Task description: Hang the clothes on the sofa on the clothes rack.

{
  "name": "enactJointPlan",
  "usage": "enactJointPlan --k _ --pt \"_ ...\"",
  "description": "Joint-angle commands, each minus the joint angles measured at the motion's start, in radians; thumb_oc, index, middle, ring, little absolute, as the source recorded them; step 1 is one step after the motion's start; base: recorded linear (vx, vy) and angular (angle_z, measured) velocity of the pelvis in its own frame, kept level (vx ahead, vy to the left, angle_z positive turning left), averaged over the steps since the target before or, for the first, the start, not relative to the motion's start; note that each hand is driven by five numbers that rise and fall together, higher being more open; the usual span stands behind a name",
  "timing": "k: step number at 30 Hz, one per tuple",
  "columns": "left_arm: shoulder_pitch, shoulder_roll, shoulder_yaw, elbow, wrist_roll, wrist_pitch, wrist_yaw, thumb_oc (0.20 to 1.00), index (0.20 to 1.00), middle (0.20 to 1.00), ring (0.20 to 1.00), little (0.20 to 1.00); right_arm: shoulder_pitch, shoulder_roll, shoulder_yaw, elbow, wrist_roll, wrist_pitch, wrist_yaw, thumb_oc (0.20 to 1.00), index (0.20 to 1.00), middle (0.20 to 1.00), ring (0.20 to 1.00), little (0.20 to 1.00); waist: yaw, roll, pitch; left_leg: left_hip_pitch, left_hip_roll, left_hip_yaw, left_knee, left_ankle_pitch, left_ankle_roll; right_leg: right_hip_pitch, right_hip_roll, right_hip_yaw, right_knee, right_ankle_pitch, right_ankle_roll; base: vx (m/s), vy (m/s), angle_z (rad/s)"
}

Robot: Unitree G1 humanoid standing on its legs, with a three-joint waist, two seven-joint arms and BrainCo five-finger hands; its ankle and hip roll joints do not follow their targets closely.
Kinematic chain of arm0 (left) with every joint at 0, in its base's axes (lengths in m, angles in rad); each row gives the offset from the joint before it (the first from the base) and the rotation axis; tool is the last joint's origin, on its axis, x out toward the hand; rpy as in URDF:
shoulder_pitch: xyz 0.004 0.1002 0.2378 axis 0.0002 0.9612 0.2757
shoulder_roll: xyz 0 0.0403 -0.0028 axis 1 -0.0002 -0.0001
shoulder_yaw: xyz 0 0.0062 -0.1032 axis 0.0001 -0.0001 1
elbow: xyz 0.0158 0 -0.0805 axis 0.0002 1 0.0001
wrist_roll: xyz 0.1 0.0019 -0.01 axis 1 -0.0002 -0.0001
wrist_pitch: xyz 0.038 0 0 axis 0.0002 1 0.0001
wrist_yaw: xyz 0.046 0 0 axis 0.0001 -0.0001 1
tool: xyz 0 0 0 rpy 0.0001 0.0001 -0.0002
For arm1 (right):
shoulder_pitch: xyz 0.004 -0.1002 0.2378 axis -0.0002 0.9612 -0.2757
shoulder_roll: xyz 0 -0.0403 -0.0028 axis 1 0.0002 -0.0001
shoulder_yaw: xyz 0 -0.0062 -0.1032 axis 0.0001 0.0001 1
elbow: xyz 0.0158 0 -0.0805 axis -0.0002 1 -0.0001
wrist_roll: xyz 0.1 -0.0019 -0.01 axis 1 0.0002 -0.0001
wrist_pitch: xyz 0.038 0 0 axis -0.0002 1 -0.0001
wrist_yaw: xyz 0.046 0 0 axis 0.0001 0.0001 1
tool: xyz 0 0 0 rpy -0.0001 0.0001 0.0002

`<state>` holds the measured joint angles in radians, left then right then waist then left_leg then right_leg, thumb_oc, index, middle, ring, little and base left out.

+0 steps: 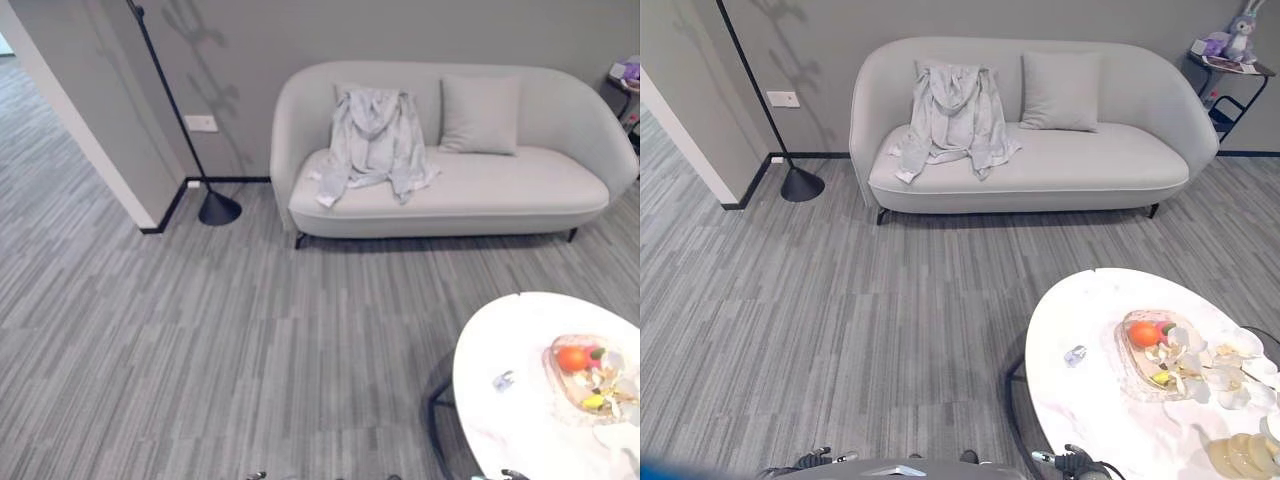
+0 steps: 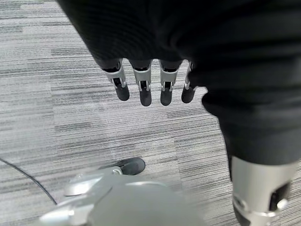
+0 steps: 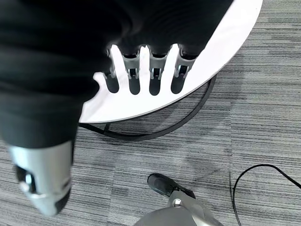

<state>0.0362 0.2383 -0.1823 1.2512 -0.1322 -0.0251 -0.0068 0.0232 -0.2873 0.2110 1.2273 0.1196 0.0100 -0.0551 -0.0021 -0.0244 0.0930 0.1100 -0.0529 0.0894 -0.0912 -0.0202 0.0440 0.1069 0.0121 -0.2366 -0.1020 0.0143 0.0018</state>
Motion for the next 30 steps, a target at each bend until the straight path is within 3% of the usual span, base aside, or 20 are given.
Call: enactJointPlan --k 1,30 --pt "-0.072 0.004 -0.045 0.048 0.061 -0.019 0.002 1.000 1.000 1.000 1.000 1.000 -0.055 -0.027 0.032 0.026 0.012 -0.014 -0.003 1.000 1.000 1.000 1.000 1.000 -0.004 0.025 -0.015 0.003 0.068 -0.006 0.004 -0.009 -0.114 -0.023 -0.107 0.030 0.015 0.008 0.192 0.00 0.000 0.00" --pt "-0.081 0.005 -0.047 0.055 0.075 -0.011 0.021 1.000 1.000 1.000 1.000 1.000 -0.055 -0.031 0.051 0.022 0.006 -0.013 -0.001 1.000 1.000 1.000 1.000 1.000 -0.005 0.027 -0.009 0.008 0.077 -0.018 0.004 -0.009 -0.121 -0.015 -0.096 0.024 0.015 -0.004 0.184 0.00 -0.009 0.01"
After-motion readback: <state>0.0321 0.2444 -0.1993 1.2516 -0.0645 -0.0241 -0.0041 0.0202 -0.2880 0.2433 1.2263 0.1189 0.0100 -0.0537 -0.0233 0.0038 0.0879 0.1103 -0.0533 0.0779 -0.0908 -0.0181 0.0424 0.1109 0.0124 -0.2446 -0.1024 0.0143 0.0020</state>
